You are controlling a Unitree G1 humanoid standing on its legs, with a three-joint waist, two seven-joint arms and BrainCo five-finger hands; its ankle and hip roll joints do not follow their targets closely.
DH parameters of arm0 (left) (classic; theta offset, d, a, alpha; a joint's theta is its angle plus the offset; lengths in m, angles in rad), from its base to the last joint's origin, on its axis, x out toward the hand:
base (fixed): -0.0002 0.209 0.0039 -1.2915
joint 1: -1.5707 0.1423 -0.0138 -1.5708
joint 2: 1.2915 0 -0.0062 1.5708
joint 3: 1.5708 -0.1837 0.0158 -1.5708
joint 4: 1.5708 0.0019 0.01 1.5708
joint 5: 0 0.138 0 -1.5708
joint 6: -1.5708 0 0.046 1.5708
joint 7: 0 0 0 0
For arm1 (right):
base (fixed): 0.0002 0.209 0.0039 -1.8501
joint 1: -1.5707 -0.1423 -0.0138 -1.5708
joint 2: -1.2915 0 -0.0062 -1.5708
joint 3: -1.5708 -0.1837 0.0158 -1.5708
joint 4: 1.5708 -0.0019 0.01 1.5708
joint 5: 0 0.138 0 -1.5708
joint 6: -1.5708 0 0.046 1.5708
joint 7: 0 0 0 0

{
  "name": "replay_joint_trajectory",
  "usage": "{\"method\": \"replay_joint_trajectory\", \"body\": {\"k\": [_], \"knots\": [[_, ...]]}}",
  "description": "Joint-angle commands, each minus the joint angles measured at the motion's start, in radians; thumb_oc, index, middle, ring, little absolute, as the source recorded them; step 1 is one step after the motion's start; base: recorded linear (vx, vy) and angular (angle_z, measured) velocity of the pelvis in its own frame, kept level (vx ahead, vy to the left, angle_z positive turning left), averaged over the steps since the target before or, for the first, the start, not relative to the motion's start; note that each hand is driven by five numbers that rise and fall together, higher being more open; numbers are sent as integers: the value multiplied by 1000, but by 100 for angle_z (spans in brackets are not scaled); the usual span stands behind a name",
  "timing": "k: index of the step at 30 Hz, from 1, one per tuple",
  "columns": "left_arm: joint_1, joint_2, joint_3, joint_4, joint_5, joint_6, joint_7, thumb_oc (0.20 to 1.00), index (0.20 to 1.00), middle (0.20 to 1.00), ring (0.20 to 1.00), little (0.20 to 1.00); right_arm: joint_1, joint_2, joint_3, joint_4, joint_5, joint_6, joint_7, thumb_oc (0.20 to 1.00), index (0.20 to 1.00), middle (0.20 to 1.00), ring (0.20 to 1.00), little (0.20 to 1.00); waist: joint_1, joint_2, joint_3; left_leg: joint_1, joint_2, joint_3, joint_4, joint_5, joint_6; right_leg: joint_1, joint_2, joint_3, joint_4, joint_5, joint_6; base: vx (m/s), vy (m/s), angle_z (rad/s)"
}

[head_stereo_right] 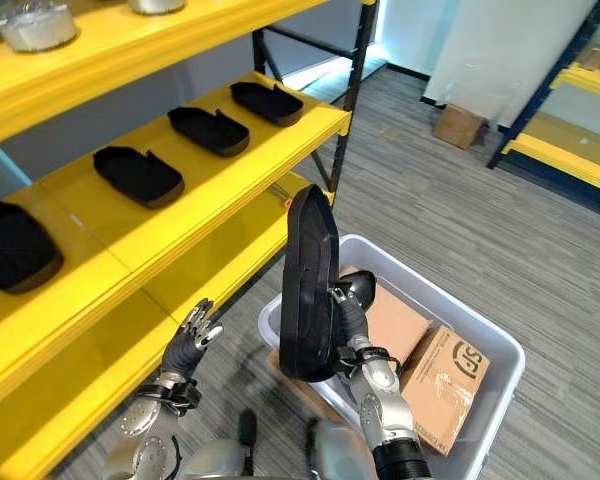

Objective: Move parts from the plastic box to the shelf.

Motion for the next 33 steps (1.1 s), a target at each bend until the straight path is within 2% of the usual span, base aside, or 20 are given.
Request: {"method": "replay_joint_trajectory", "body": {"k": [1,3,6,10,14,17,18,20,22,23,24,26,27,28,29,32,33], "knots": [[-39,2,15,-90,23,-44,4,1000,1000,1000,1000,1000,-56,42,-47,-108,43,-69,0,200,200,200,200,200,4,-30,-44,61,-38,33,-51,-20,-12,70,44,-20,-116,236,39,-60,-77,10],[-30,-7,17,-102,15,-43,3,1000,1000,1000,1000,1000,-59,46,-51,-96,48,-68,1,200,200,200,200,200,26,-42,-70,43,-40,32,-51,-22,-12,117,24,-30,-210,235,33,-72,-107,1],[-18,-25,13,-123,3,-41,5,1000,1000,1000,1000,1000,-73,47,-59,-96,46,-66,-5,200,200,200,200,200,44,-35,-92,24,-21,39,-51,-4,-19,172,4,-45,-299,232,27,-112,-102,-20],[-15,-22,5,-132,4,-41,10,1000,1000,1000,1000,1000,-71,50,-59,-94,48,-57,-2,200,200,200,200,200,50,-36,-93,19,-20,38,-48,9,-21,212,3,-52,-337,233,22,-110,-67,3],[-4,-20,-2,-151,5,-46,17,1000,1000,1000,1000,1000,-93,60,-55,-81,60,-50,-4,200,200,200,200,200,67,-37,-67,-17,-21,47,-25,21,-33,242,3,-65,-382,236,21,-190,-52,25],[-6,-16,-8,-151,7,-48,15,1000,1000,1000,1000,1000,-92,60,-58,-81,65,-50,-8,200,200,200,200,200,63,-39,-45,-35,-22,70,43,20,-40,236,-1,-70,-360,249,23,-131,11,23],[-6,-12,-13,-150,9,-44,7,1000,1000,1000,1000,1000,-82,55,-76,-87,71,-52,-5,200,200,200,200,200,41,-48,-37,8,27,131,106,4,-42,212,-23,-98,-334,270,34,-176,84,27],[5,-22,-14,-152,12,-38,-5,1000,1000,1000,1000,1000,-57,61,-89,-75,78,-50,14,200,200,200,200,200,22,-50,-50,88,114,91,130,-13,-33,200,-42,-106,-316,270,44,-88,131,78],[17,-32,-15,-153,16,-37,-12,1000,1000,1000,1000,1000,-29,70,-100,-81,81,-56,25,200,200,200,200,200,1,-53,-81,135,196,81,95,-13,-20,183,-63,-112,-307,265,55,-49,123,111],[18,-33,-15,-153,17,-37,-13,1000,1000,1000,1000,1000,-26,70,-99,-81,81,-56,25,200,200,200,200,200,0,-52,-85,136,197,80,89,-11,-21,181,-61,-113,-306,263,54,4,237,27],[18,-49,-7,-143,26,-41,-20,1000,1000,1000,1000,1000,-13,74,-119,-72,79,-65,34,200,200,200,200,200,-36,-42,-123,189,297,113,25,11,-19,147,-83,-119,-278,263,76,39,262,45],[10,-57,-15,-139,32,-41,-21,1000,1000,1000,1000,1000,-10,72,-117,-71,78,-68,37,200,200,200,200,200,-56,-29,-137,214,360,141,-51,27,-24,128,-97,-114,-245,257,85,-2,259,74],[9,-58,-14,-138,32,-42,-21,1000,1000,1000,1000,1000,-10,71,-116,-71,79,-67,37,200,200,200,200,200,-57,-27,-139,212,362,141,-51,27,-25,124,-95,-115,-241,255,84,-50,285,75],[-11,-53,-25,-125,34,-44,-19,1000,1000,1000,1000,1000,-16,70,-129,-89,90,-74,35,200,200,200,200,200,-65,-23,-129,178,388,183,-51,25,-46,119,-127,-122,-209,261,91,22,290,71],[-8,-53,-28,-119,35,-45,-22,1000,1000,1000,1000,1000,-11,72,-135,-89,91,-68,38,200,200,200,200,200,-70,-17,-132,182,375,175,-51,13,-58,125,-138,-129,-196,256,88,51,360,76],[-4,-47,-31,-114,33,-49,-22,1000,1000,1000,1000,1000,-10,74,-144,-78,96,-70,41,200,200,200,200,200,-59,-14,-125,161,369,156,-51,-5,-58,119,-158,-125,-179,251,80,63,226,75],[2,-44,-24,-102,28,-53,-22,1000,1000,1000,1000,1000,-7,76,-151,-75,102,-73,40,200,200,200,200,200,-49,-8,-118,156,341,161,-51,3,-65,121,-178,-135,-185,250,77,57,196,38]]}}
